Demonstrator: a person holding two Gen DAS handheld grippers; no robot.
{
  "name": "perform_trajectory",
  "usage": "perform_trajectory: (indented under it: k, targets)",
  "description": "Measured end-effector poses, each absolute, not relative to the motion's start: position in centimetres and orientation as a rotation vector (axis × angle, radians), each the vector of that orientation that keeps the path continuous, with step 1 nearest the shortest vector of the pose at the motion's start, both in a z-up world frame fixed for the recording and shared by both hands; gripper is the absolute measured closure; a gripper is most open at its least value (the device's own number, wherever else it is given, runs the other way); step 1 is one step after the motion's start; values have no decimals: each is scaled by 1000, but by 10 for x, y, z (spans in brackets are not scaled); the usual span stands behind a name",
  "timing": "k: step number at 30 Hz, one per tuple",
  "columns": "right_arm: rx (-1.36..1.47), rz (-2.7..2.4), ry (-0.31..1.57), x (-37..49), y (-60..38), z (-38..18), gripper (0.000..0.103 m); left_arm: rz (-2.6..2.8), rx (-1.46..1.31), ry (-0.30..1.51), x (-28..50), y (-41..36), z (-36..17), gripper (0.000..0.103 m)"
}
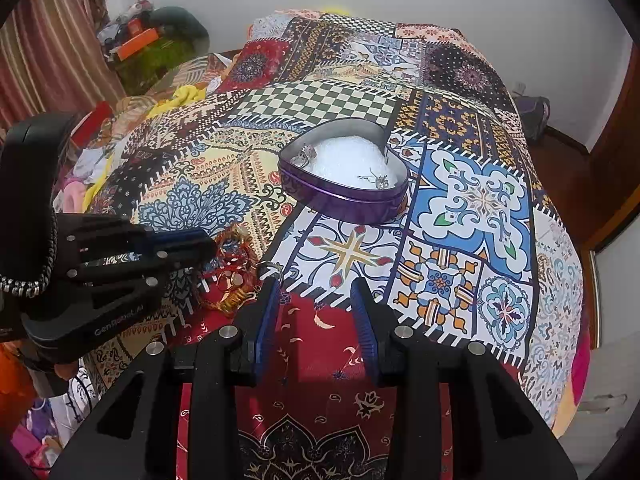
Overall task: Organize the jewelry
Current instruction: 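Grasp the red beaded bracelet with the left tool while the right tool grasps a silver ring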
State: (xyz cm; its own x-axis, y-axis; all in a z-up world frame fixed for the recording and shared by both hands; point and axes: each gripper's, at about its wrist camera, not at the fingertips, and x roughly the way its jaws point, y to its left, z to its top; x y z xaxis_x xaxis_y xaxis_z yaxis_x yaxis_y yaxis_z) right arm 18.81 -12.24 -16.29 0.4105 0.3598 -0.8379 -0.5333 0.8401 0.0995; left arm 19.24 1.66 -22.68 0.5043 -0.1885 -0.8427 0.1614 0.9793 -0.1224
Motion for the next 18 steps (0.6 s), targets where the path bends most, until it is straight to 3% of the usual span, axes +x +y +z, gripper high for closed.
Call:
perform_trajectory:
  k: [18]
  targets:
    - [-265, 629, 1038, 187, -94, -178, 70, -195, -109, 891, 169, 47, -183, 99]
